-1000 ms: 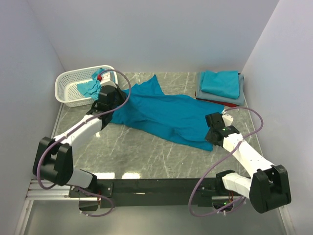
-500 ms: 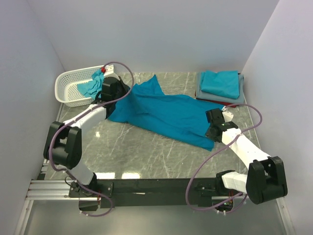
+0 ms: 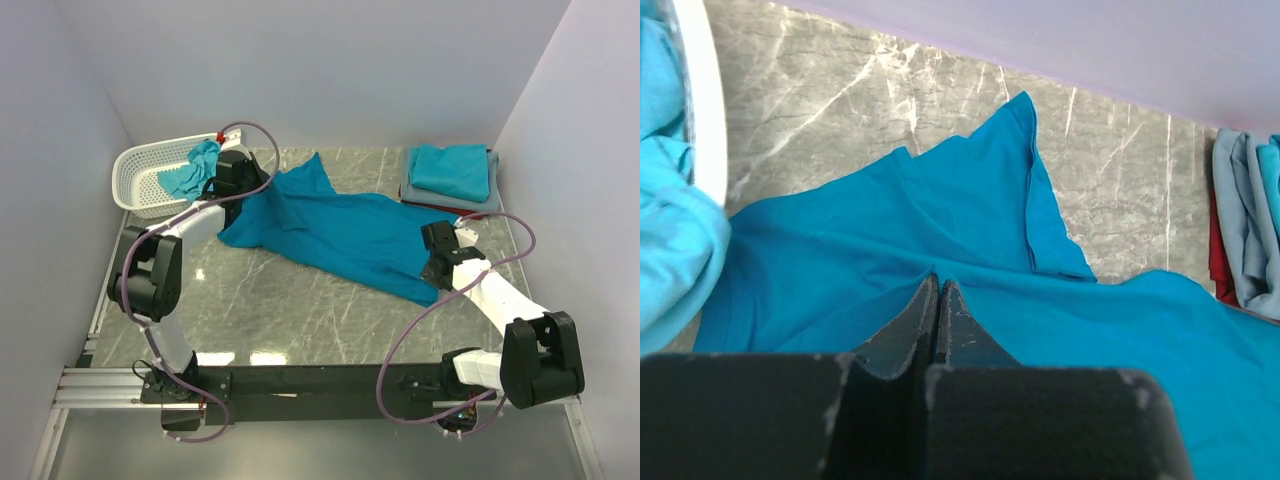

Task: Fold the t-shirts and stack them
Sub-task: Fold the tshirt

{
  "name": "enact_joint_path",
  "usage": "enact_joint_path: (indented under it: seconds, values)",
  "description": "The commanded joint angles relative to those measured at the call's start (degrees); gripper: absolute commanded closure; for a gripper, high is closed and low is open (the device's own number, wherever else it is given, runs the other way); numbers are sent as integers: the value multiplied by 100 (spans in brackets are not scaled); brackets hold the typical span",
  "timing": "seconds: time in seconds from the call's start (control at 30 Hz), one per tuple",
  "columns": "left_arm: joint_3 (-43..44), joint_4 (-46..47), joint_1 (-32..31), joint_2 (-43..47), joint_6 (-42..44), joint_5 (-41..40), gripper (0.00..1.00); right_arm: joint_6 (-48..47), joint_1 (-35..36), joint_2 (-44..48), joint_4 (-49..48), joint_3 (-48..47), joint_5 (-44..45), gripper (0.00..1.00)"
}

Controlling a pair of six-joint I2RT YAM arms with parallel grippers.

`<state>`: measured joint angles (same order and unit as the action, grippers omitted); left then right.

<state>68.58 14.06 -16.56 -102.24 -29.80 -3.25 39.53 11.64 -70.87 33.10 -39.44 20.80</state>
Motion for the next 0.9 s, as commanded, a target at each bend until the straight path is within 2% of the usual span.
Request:
enact_joint_path:
  seconds: [0.0, 0.2, 0.53, 0.87]
  values:
    - [376, 281, 56, -138, 106, 219, 100, -24, -92, 3, -146, -178, 232, 100]
    - [420, 501, 82, -262, 36, 377, 100, -42, -127, -15, -172, -196, 311, 100]
    - [209, 756, 109, -25, -43, 131, 100, -138, -223, 223, -181, -231, 346, 100]
    - [490, 676, 117, -297, -61, 193, 100, -296, -373, -76, -330, -310, 250, 100]
